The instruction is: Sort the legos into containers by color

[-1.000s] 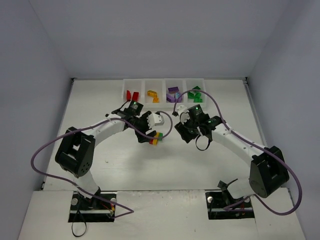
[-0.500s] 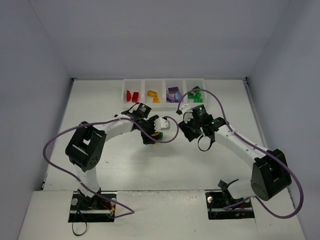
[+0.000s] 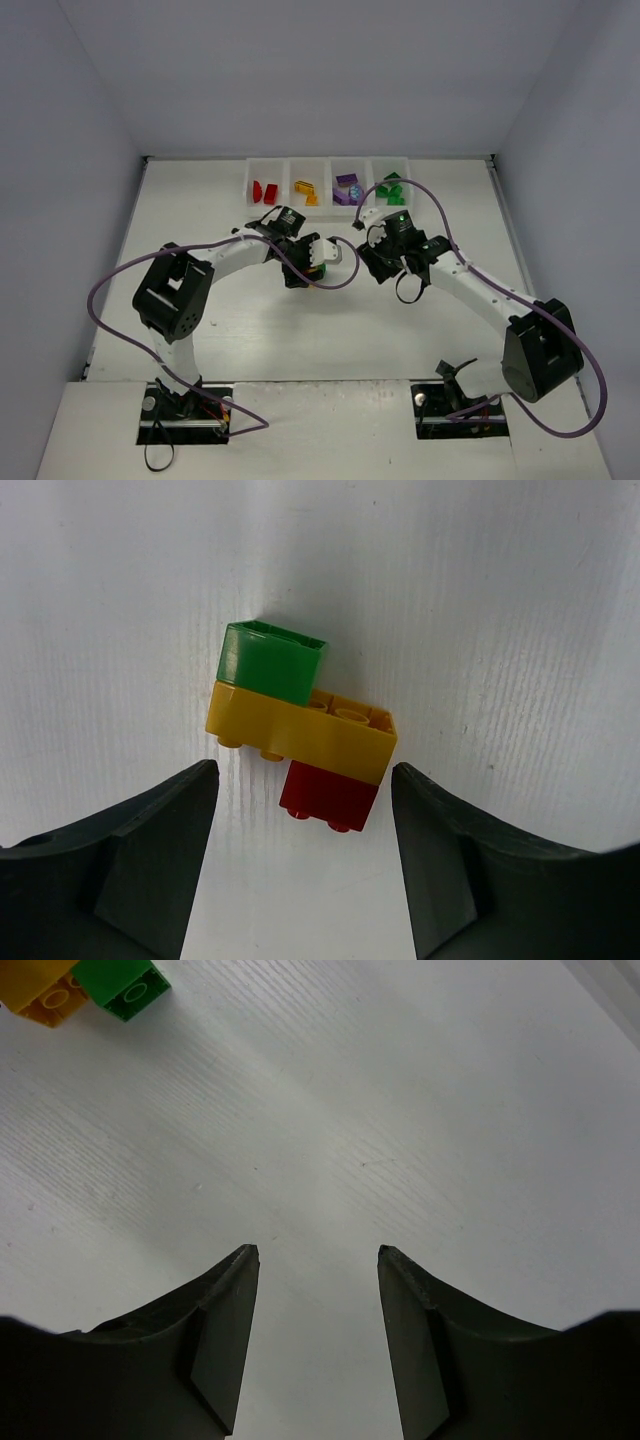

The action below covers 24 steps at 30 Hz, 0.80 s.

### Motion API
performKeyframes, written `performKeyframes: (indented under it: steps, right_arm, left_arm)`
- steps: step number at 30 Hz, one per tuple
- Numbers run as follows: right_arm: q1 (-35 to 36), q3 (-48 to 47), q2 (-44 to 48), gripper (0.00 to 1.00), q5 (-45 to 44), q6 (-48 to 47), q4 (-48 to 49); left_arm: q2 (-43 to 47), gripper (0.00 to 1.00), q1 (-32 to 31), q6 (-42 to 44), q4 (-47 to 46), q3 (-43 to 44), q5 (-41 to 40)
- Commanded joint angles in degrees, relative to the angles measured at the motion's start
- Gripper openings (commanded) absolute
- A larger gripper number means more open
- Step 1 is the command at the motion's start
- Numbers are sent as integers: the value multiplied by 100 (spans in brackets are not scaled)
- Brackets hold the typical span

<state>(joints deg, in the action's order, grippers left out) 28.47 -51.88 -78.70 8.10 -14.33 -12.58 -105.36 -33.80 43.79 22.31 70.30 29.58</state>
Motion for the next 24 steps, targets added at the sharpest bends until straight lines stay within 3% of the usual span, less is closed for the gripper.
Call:
performKeyframes:
  steps: [1, 11, 15, 17, 20, 24]
  right_arm:
    - [-43, 28, 276, 47, -36, 79, 273]
    - [-43, 134, 460, 47, -19, 106, 309]
    - [-43, 178, 522, 47, -10, 123, 335]
    - [-43, 187, 539, 47, -10, 132, 344]
    - [-43, 187, 575, 47, -10, 141, 344]
    - [-43, 108, 636, 47, -28, 202, 335]
  left_arm:
    - [148, 64, -39, 261, 90, 185, 4]
    - [-81, 63, -206, 367, 274, 370, -198]
    - [-64, 58, -223, 323, 169, 344, -146]
    - [-63, 51, -223, 306, 142, 344, -146]
    - [6, 25, -223, 253, 134, 318, -128]
    - [305, 20, -223, 95, -129, 81, -137]
